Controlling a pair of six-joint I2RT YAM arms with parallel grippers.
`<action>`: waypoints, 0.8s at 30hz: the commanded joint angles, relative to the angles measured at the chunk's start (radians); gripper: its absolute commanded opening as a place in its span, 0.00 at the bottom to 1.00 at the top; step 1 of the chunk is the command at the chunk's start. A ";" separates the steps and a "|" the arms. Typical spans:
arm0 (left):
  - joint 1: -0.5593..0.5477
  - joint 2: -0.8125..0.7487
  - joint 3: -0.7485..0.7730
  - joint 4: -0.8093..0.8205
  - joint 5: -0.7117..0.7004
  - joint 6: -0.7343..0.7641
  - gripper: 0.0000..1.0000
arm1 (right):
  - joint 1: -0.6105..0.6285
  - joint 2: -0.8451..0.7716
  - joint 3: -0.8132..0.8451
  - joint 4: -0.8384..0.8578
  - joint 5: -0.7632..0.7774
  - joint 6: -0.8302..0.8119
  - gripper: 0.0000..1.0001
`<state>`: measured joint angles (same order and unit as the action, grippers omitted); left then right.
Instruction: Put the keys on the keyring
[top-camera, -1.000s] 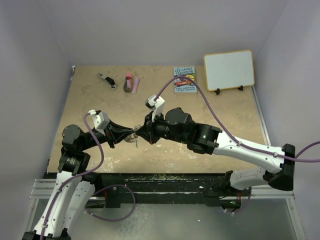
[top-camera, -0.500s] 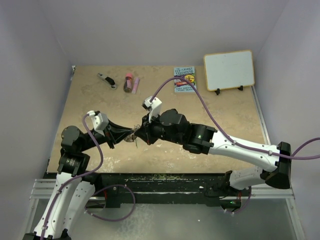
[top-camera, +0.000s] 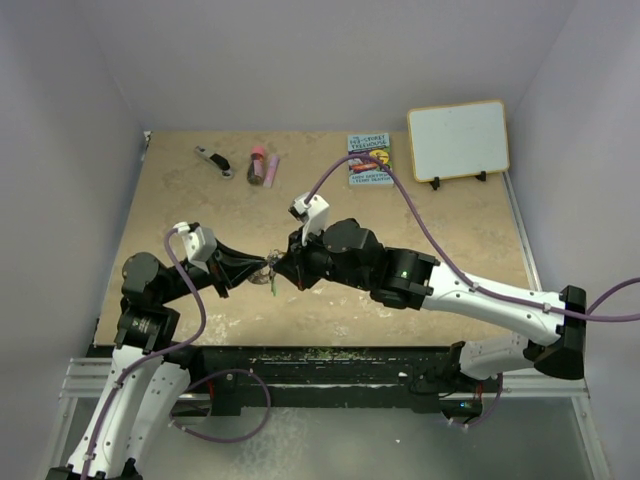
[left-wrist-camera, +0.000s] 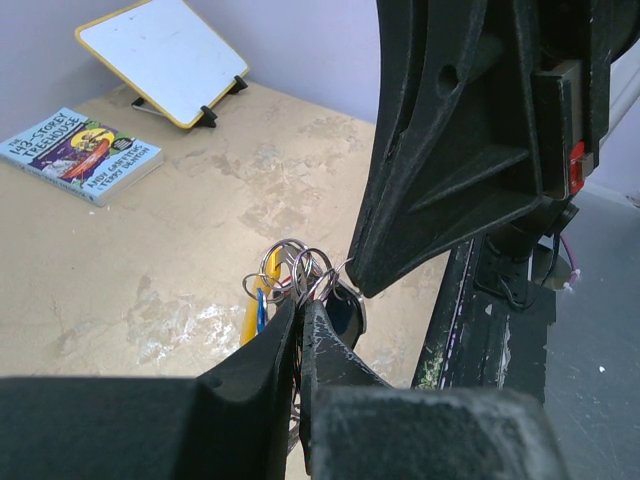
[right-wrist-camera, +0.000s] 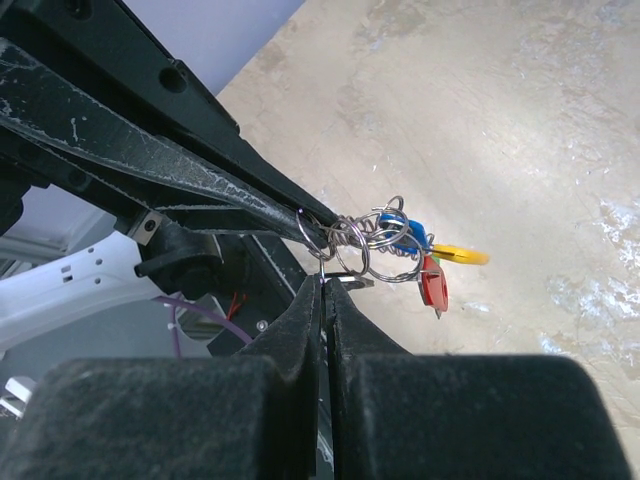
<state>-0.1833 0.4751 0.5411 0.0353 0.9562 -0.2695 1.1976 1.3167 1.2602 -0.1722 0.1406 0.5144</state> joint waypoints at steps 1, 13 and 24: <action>0.008 -0.012 -0.004 0.052 0.007 -0.003 0.04 | 0.003 -0.047 0.012 0.027 0.028 0.012 0.00; 0.008 -0.012 -0.009 0.078 0.024 -0.031 0.04 | 0.003 -0.041 0.002 0.036 -0.001 0.014 0.00; 0.010 -0.015 -0.008 0.085 0.023 -0.043 0.04 | 0.003 -0.053 -0.029 0.048 0.001 0.039 0.00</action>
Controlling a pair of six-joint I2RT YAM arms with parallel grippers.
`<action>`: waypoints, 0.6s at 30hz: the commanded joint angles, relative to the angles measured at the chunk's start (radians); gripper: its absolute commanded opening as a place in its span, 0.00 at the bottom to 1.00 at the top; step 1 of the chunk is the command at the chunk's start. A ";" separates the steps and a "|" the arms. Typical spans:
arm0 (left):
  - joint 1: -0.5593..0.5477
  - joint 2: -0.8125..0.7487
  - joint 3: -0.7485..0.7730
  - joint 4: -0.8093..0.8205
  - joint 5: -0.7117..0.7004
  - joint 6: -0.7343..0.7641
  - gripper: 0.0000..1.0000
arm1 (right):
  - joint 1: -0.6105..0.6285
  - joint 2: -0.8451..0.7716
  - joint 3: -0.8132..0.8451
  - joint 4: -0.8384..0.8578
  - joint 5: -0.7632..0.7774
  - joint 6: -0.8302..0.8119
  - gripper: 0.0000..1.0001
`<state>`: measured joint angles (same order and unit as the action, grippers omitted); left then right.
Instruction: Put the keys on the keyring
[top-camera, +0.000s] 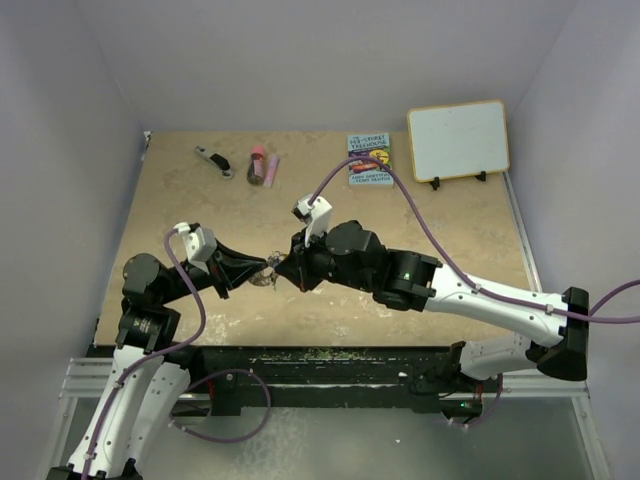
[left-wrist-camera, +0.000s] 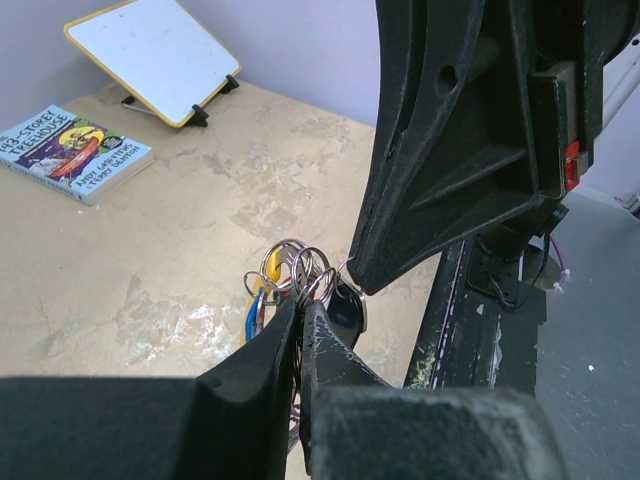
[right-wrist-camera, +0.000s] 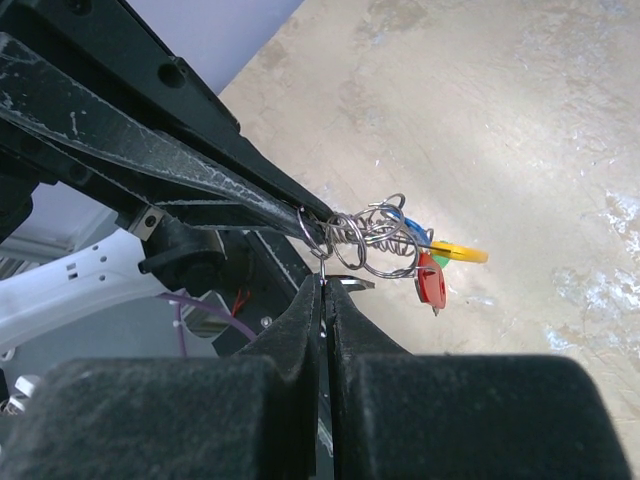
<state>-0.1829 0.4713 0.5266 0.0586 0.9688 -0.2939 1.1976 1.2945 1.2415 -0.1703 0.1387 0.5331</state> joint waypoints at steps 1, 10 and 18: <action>0.010 -0.012 0.007 0.062 0.011 -0.020 0.04 | 0.003 -0.030 -0.011 0.044 0.003 0.024 0.05; 0.013 -0.019 -0.001 0.080 0.022 -0.035 0.04 | 0.003 -0.070 -0.016 0.047 0.008 0.014 0.35; 0.013 0.030 0.000 0.115 0.054 -0.086 0.04 | 0.007 -0.108 -0.071 0.251 -0.031 -0.052 0.27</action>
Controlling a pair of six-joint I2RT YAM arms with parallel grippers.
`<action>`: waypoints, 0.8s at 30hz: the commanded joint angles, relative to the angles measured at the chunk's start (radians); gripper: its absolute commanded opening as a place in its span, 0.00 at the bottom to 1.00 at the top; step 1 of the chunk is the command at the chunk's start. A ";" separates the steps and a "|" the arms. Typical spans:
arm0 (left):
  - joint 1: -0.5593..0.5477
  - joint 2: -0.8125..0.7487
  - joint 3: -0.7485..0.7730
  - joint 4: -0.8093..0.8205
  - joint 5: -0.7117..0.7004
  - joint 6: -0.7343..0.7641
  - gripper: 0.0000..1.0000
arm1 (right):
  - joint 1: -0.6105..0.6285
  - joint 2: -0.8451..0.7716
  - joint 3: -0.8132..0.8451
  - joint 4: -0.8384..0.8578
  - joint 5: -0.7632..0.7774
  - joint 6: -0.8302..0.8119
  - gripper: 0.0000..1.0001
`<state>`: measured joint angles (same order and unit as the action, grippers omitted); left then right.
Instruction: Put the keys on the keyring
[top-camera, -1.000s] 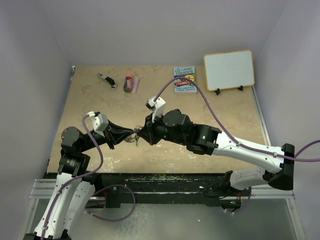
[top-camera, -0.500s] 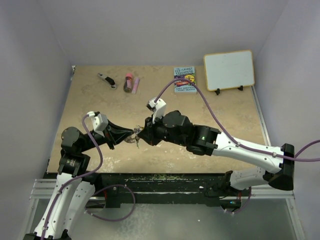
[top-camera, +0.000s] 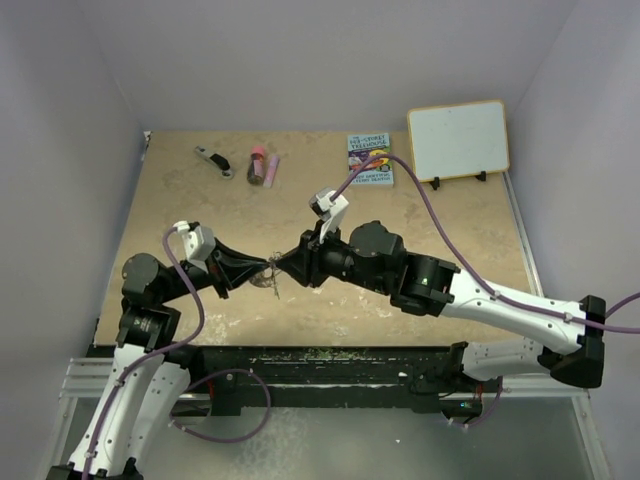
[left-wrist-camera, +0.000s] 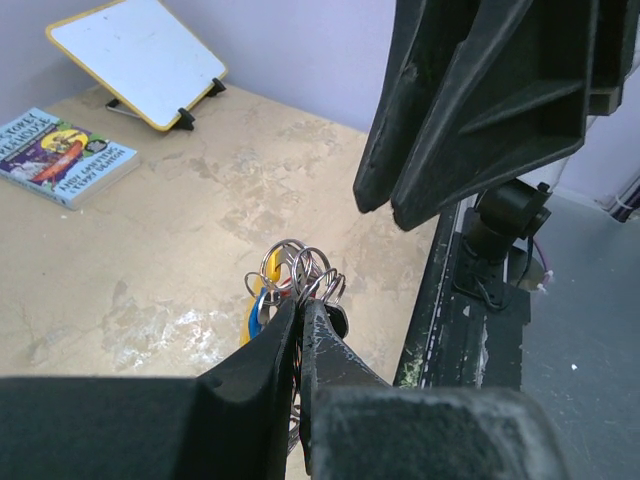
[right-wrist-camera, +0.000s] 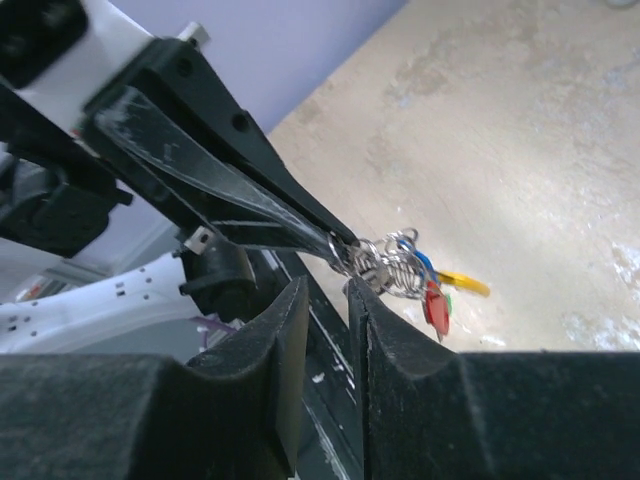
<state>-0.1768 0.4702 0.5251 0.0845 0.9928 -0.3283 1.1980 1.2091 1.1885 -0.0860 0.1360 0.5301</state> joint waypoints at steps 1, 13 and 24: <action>0.007 0.045 0.007 0.097 0.040 -0.064 0.04 | 0.006 -0.016 -0.019 0.184 -0.035 -0.057 0.27; 0.008 0.101 0.047 0.114 0.117 -0.098 0.04 | 0.006 0.006 -0.033 0.175 -0.031 -0.101 0.22; 0.008 0.123 0.057 0.201 0.239 -0.151 0.04 | 0.006 -0.033 -0.054 0.125 -0.112 -0.079 0.21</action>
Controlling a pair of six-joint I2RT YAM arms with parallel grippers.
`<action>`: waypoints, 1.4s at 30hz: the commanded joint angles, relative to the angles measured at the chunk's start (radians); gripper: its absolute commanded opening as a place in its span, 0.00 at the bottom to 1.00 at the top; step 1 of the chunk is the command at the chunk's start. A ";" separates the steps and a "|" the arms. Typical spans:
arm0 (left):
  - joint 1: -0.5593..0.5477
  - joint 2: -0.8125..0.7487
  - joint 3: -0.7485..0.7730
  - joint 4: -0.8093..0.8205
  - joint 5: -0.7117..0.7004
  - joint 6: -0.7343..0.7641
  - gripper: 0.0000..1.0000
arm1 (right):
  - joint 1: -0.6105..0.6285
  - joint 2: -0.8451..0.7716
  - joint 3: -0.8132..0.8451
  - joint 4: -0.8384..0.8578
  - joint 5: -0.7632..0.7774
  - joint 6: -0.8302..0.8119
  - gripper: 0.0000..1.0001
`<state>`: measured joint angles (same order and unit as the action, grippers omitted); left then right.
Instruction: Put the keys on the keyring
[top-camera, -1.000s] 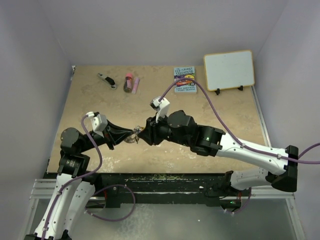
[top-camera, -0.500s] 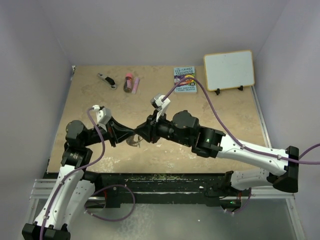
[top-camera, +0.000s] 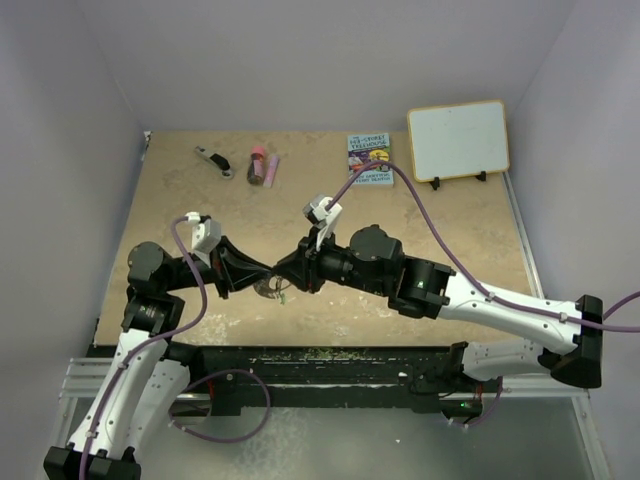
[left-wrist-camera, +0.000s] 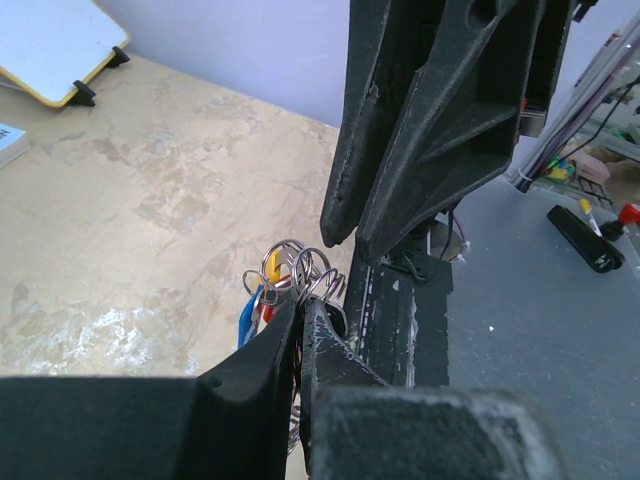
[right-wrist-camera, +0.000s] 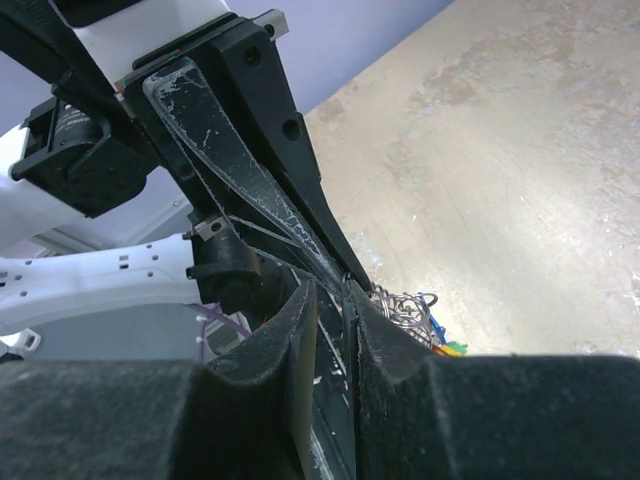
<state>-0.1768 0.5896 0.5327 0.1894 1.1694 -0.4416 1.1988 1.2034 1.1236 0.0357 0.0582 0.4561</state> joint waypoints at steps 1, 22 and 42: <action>0.008 0.004 0.050 0.098 0.066 -0.039 0.04 | 0.004 -0.027 0.012 -0.001 -0.038 -0.003 0.21; 0.008 0.019 0.063 0.126 0.141 -0.046 0.04 | 0.003 -0.010 0.032 -0.033 -0.134 0.004 0.09; 0.002 0.026 0.079 0.133 0.215 -0.066 0.04 | -0.010 0.013 0.030 -0.008 -0.184 0.002 0.09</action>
<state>-0.1768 0.6189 0.5549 0.2695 1.3567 -0.4885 1.1973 1.2106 1.1236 -0.0166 -0.1017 0.4614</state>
